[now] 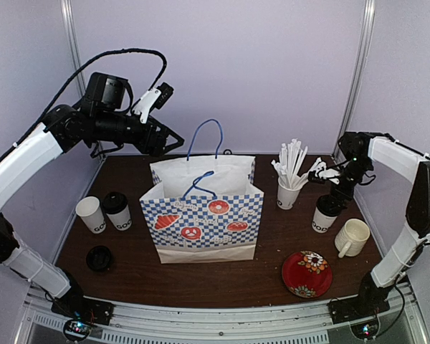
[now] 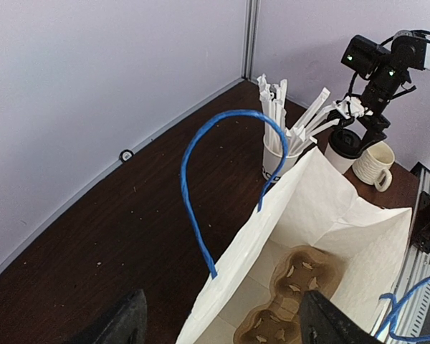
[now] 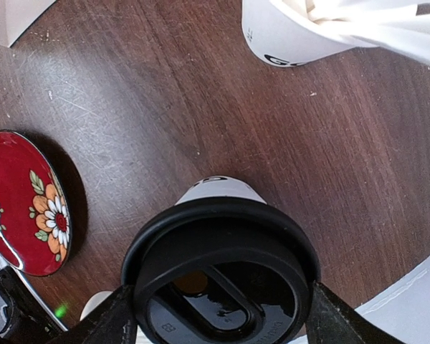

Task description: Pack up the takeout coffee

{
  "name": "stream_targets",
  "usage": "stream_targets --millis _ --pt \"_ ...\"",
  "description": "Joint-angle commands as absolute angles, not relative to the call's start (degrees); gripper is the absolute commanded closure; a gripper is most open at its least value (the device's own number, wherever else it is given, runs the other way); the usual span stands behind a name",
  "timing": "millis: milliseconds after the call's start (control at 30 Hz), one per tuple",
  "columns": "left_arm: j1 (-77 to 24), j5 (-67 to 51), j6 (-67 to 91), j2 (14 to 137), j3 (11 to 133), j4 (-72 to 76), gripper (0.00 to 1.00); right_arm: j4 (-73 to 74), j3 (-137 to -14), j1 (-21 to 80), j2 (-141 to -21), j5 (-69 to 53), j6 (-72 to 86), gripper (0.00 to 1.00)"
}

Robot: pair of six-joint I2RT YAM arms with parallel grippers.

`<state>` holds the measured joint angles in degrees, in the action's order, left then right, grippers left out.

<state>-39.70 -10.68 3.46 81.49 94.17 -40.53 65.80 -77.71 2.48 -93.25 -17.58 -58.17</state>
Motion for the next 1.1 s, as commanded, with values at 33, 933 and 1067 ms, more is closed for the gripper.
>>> stream_targets --millis 33,933,1067 --pt "-39.6 -11.4 3.1 81.8 94.0 -39.2 0.23 64.1 -76.1 2.4 -93.2 -15.1 -57.2 0.2" --pt "-39.6 -13.3 0.6 86.6 98.6 -40.6 0.23 77.4 -86.7 2.4 -73.6 -18.3 -47.7 0.36" --pt "-39.6 -14.8 0.6 89.4 100.3 -40.6 0.23 81.7 -90.9 2.4 -70.8 -20.1 -45.4 0.37"
